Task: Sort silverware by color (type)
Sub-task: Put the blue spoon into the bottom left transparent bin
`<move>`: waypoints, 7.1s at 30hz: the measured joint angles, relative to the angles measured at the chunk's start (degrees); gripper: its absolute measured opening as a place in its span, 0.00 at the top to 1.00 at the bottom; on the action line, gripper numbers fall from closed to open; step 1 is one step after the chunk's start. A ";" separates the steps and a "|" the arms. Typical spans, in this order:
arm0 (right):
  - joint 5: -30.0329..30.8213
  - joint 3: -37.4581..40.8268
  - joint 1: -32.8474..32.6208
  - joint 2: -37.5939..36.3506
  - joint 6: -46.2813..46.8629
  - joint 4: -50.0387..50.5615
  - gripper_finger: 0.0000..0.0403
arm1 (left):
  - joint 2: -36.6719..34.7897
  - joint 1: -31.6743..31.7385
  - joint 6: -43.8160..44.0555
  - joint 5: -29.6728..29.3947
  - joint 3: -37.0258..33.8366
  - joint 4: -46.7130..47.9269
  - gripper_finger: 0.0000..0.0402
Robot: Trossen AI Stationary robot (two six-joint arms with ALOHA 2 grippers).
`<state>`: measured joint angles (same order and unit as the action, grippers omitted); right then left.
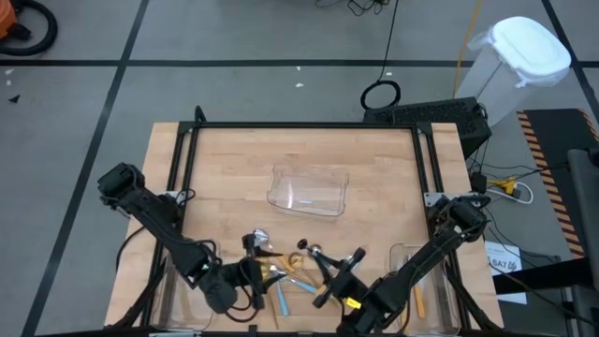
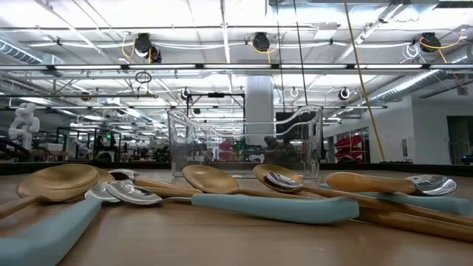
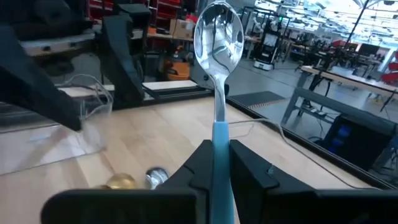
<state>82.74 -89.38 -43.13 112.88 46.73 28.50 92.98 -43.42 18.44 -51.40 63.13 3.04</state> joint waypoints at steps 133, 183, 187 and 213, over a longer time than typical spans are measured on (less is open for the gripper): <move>6.12 0.00 -6.48 0.68 -65.04 -39.79 0.63 | -9.01 -31.93 104.30 35.33 0.07 61.90 0.66; 0.10 0.00 -8.35 0.72 -64.95 -39.36 0.63 | -8.97 -5.18 35.15 7.20 0.07 33.83 0.66; -13.63 0.00 -6.87 0.72 -57.20 -37.77 0.63 | -8.97 -5.04 31.28 5.35 0.07 30.48 0.66; -50.83 8.67 6.75 0.74 -12.18 -13.73 0.63 | 1.57 -1.91 26.22 3.35 0.04 29.07 0.66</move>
<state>31.91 -80.71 -36.38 113.62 34.55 14.77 94.54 -45.32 44.66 -48.05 63.18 32.11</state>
